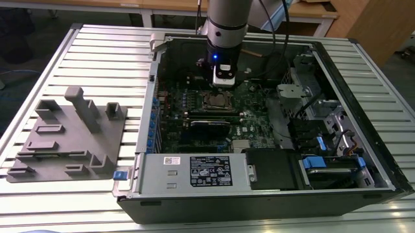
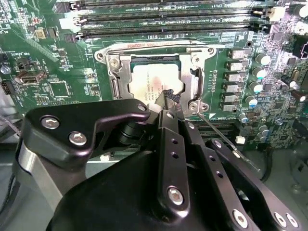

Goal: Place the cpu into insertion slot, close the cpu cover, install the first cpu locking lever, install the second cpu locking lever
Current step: 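Close the cpu cover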

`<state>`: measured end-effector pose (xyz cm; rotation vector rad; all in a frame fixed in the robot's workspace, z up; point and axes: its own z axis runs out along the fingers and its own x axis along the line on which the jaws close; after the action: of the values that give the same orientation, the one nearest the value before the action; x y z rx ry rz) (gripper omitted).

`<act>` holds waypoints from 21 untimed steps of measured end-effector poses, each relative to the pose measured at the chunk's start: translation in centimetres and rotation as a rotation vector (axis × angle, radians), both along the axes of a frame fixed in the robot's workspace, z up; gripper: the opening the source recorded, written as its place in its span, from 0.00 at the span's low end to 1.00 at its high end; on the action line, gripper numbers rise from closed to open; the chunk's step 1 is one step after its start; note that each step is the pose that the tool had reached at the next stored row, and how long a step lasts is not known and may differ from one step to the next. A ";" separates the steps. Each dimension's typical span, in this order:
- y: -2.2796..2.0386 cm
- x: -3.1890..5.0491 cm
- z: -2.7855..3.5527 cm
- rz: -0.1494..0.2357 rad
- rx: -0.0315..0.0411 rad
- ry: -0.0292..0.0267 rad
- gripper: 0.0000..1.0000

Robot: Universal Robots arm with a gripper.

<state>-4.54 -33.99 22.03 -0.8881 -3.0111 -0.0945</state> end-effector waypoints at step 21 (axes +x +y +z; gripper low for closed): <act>0.00 0.00 -0.03 0.228 0.0000 0.0001 0.11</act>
<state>-4.54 -33.99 22.00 -0.5387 -3.0858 -0.0935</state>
